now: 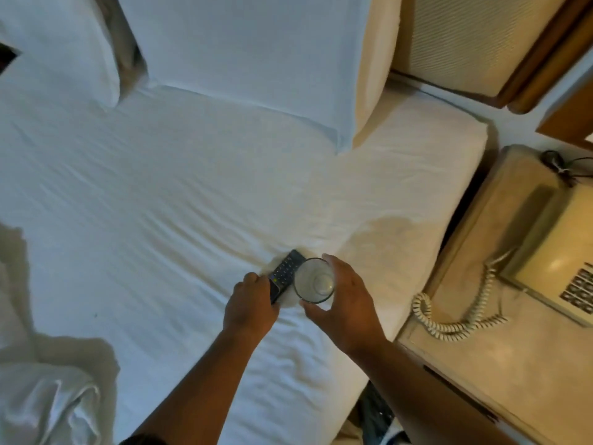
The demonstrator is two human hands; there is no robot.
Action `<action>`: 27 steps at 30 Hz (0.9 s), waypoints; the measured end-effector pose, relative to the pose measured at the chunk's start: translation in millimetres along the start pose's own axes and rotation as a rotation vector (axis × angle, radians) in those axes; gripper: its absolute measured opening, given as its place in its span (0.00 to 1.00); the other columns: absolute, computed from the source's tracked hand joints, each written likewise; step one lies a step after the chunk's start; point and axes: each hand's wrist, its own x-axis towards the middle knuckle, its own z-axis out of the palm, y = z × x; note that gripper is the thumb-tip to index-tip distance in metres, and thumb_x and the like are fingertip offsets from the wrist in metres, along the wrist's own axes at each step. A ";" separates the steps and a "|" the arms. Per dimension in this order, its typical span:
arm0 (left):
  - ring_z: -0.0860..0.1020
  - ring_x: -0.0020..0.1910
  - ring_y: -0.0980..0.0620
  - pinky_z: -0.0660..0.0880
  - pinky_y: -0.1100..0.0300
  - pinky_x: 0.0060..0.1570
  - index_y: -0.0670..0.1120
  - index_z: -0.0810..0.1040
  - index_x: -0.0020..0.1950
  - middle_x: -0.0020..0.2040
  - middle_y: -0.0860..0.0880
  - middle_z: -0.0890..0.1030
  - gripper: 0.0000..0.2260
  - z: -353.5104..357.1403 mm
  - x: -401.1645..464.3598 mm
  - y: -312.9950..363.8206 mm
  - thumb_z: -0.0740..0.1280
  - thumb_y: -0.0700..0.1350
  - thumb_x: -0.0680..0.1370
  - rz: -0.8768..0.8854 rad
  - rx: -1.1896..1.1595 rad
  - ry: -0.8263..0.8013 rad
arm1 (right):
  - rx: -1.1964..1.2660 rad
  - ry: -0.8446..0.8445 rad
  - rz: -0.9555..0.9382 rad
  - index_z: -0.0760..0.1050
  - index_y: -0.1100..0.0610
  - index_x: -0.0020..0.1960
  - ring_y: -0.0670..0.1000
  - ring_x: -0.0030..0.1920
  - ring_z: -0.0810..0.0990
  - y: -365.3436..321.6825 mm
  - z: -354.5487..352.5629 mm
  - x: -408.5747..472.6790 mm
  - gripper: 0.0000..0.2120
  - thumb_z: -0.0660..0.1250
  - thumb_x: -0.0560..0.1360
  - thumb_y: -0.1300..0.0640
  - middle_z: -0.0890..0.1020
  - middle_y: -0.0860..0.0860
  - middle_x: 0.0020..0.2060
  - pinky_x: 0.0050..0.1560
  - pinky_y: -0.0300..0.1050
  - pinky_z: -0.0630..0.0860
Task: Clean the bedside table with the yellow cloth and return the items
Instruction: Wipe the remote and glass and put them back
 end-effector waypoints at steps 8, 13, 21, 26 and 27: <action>0.77 0.30 0.58 0.73 0.62 0.27 0.51 0.78 0.41 0.35 0.54 0.80 0.16 -12.9 -10.3 53.0 0.77 0.59 0.64 0.066 -0.162 -0.092 | 0.234 0.257 0.245 0.62 0.37 0.67 0.32 0.60 0.71 24.0 -62.5 -29.3 0.38 0.78 0.63 0.44 0.70 0.29 0.60 0.59 0.24 0.66; 0.79 0.35 0.56 0.73 0.61 0.30 0.54 0.76 0.44 0.39 0.56 0.79 0.18 17.7 -47.0 160.1 0.77 0.61 0.63 0.262 -0.273 -0.173 | 0.139 0.579 0.441 0.68 0.44 0.66 0.40 0.58 0.76 86.9 -152.2 -81.8 0.35 0.75 0.63 0.36 0.77 0.40 0.57 0.56 0.41 0.77; 0.79 0.48 0.48 0.76 0.56 0.44 0.53 0.76 0.55 0.50 0.52 0.77 0.24 98.8 -103.0 329.9 0.74 0.63 0.65 0.511 -0.152 -0.258 | -0.040 0.894 0.701 0.68 0.50 0.67 0.49 0.57 0.78 200.1 -261.6 -154.9 0.38 0.80 0.63 0.45 0.79 0.47 0.59 0.56 0.51 0.78; 0.77 0.54 0.47 0.76 0.54 0.50 0.48 0.73 0.61 0.56 0.48 0.74 0.24 136.4 -112.7 384.4 0.72 0.57 0.70 0.645 0.125 -0.221 | -0.012 0.942 0.725 0.68 0.53 0.68 0.50 0.58 0.77 247.8 -286.7 -164.7 0.38 0.80 0.63 0.46 0.79 0.50 0.60 0.57 0.47 0.76; 0.77 0.54 0.47 0.75 0.54 0.50 0.48 0.73 0.62 0.56 0.48 0.74 0.24 140.3 -110.5 390.7 0.72 0.57 0.71 0.653 0.145 -0.207 | -0.003 0.943 0.726 0.68 0.53 0.68 0.50 0.59 0.77 253.6 -290.1 -164.3 0.38 0.80 0.63 0.46 0.78 0.50 0.61 0.57 0.47 0.76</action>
